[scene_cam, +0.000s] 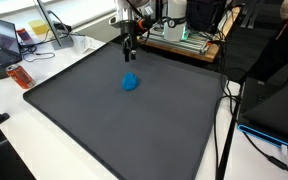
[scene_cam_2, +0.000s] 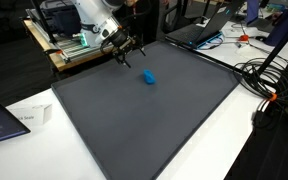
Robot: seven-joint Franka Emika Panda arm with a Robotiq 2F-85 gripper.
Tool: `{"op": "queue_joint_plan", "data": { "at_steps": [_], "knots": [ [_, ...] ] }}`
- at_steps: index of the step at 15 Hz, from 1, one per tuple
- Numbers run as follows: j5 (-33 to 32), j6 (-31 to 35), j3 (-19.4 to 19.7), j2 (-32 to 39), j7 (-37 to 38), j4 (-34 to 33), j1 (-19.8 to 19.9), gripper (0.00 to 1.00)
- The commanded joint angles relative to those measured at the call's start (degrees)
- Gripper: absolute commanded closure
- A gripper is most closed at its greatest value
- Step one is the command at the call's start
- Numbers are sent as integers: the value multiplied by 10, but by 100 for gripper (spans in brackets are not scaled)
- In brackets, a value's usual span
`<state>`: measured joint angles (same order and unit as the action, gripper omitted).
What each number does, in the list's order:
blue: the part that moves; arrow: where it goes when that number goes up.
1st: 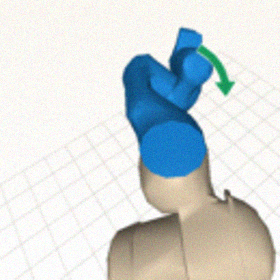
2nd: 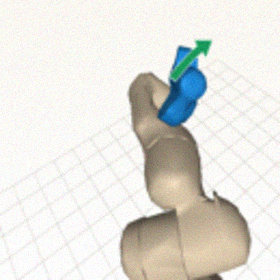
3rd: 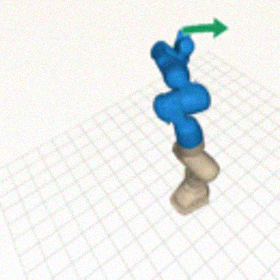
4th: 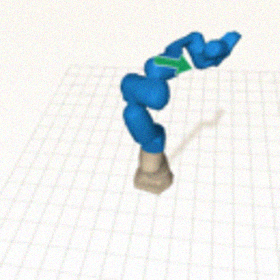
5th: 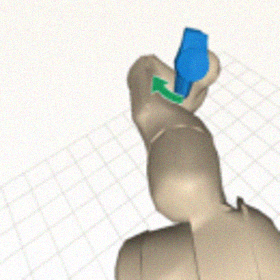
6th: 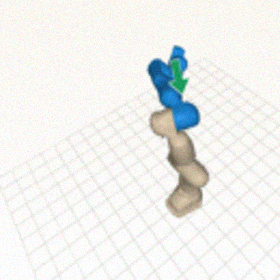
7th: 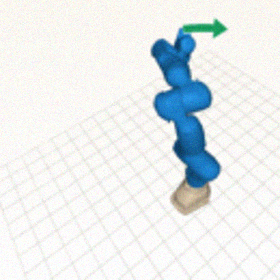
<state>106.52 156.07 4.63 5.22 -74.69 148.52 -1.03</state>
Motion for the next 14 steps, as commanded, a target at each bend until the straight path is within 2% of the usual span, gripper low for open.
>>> {"op": "queue_joint_plan", "data": {
  "at_steps": [1, 7, 13, 14],
  "knots": [
    [41, 87, -29, -37, 31, 10, -34, 0],
    [81, 252, -81, -33, 107, -12, -88, 0],
    [70, 383, -128, -6, 187, -36, -128, 0],
    [-25, 393, -144, -8, 288, -16, -130, 0]
  ]
}}
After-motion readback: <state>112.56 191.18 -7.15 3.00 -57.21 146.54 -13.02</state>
